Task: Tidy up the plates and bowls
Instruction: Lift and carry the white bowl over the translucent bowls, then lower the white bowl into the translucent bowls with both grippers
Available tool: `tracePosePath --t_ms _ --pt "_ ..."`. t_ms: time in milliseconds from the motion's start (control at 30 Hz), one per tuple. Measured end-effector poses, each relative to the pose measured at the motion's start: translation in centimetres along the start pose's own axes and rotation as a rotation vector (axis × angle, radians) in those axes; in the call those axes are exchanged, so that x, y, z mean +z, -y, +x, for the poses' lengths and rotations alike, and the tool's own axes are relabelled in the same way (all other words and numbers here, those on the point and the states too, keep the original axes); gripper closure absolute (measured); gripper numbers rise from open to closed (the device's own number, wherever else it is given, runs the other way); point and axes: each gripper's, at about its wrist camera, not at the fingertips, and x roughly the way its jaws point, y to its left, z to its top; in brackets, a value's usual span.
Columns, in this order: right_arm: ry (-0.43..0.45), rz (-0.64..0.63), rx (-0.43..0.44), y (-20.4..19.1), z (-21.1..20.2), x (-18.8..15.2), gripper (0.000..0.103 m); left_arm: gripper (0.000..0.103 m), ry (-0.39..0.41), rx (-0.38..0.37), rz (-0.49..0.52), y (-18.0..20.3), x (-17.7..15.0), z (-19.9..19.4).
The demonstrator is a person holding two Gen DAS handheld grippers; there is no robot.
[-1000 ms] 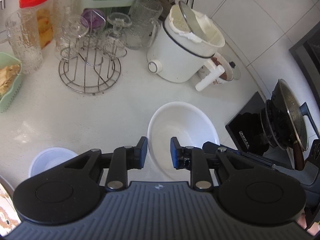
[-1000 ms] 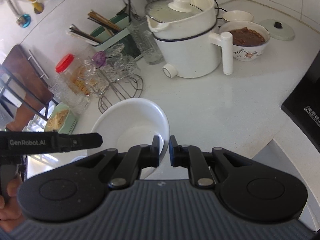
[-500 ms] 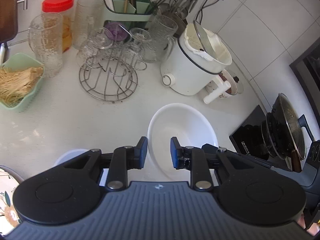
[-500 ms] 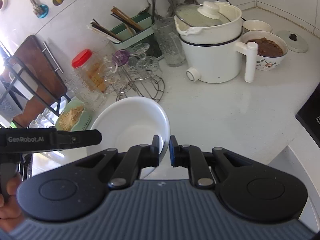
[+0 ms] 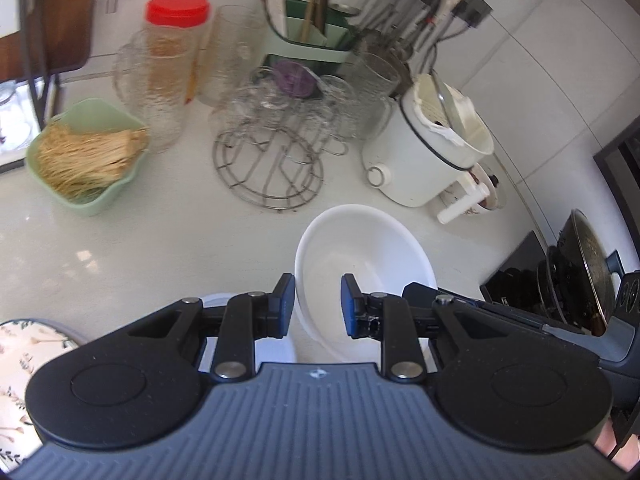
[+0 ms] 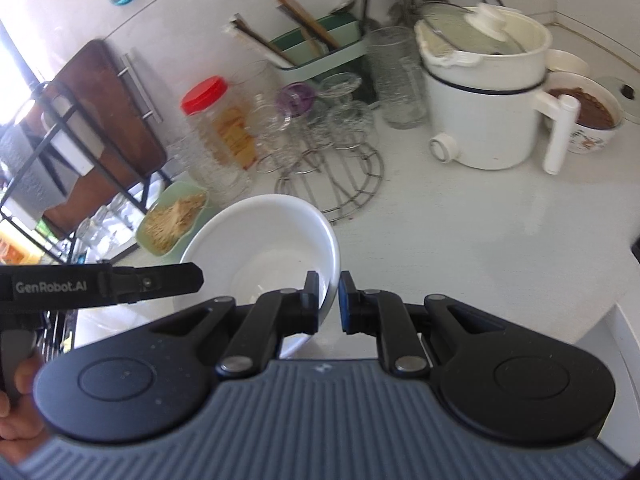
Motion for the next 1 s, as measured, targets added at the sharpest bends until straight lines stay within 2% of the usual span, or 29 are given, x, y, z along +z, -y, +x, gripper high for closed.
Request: tracePosePath --t_ms 300,1000 --pt "-0.058 -0.016 0.057 -2.0 2.5 -1.0 0.089 0.076 -0.009 0.035 -0.045 -3.5 -0.7 -0.7" --pt "-0.224 -0.204 0.077 -4.3 6.8 -3.8 0.087 0.076 -0.082 0.114 -0.103 -7.4 -4.4 0.5"
